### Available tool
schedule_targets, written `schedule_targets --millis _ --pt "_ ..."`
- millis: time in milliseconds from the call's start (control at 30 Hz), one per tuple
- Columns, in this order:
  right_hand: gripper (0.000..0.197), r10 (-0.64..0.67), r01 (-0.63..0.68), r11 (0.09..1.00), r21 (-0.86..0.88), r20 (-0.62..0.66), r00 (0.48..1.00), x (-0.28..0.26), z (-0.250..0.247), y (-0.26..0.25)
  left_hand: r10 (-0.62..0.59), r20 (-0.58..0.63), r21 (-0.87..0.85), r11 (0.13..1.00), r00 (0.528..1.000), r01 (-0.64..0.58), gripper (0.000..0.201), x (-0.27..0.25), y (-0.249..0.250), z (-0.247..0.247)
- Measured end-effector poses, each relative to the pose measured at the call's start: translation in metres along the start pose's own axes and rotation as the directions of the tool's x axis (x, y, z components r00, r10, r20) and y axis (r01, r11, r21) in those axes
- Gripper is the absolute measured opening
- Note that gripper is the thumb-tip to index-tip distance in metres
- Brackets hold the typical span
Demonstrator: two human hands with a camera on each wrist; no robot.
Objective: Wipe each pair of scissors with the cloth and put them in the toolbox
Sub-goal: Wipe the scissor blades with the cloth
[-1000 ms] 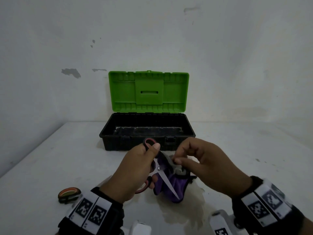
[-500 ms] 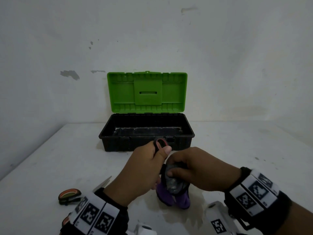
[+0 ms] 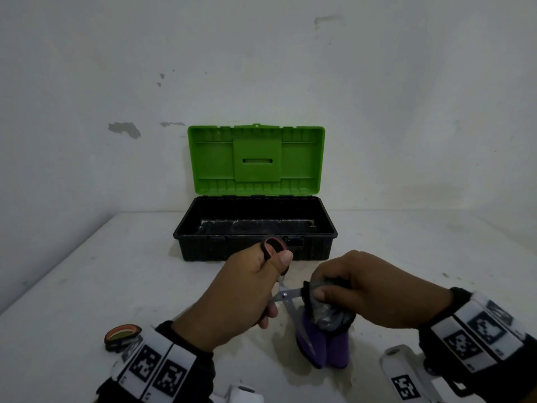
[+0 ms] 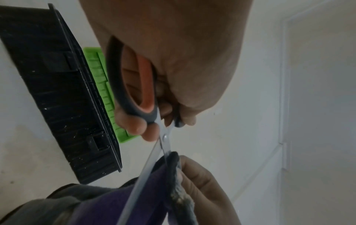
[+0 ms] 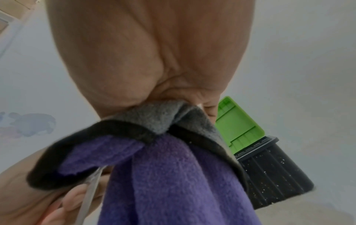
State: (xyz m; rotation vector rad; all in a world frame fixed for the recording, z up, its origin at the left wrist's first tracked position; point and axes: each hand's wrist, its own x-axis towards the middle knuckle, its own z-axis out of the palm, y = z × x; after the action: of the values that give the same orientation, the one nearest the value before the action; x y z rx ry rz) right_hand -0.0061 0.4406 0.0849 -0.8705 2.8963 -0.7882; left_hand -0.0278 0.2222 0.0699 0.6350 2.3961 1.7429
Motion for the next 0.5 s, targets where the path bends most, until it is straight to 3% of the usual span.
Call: schedule_targets --millis 133,200,367,500 --pt "0.016 0.076 -0.075 0.997 0.016 -0.032 0.997 -0.015 -0.012 0.010 -0.012 -0.020 -0.043 0.999 1.000 0.011 0.024 0.001 0.001 -0.004" --pt "0.024 0.142 -0.129 0.983 0.131 -0.095 0.985 -0.024 -0.019 0.017 -0.047 -0.057 -0.115 0.993 0.997 0.041 0.027 0.001 0.000 -0.010" --pt "0.038 0.290 -0.121 0.827 0.549 -0.231 0.929 -0.032 -0.008 0.020 -0.141 -0.132 -0.345 0.934 0.981 0.088 0.040 0.004 -0.002 -0.009" --pt "0.039 0.381 -0.098 0.737 0.669 -0.292 0.877 -0.020 0.018 0.009 -0.180 -0.173 -0.469 0.880 0.968 0.080 0.039 0.007 -0.001 0.009"
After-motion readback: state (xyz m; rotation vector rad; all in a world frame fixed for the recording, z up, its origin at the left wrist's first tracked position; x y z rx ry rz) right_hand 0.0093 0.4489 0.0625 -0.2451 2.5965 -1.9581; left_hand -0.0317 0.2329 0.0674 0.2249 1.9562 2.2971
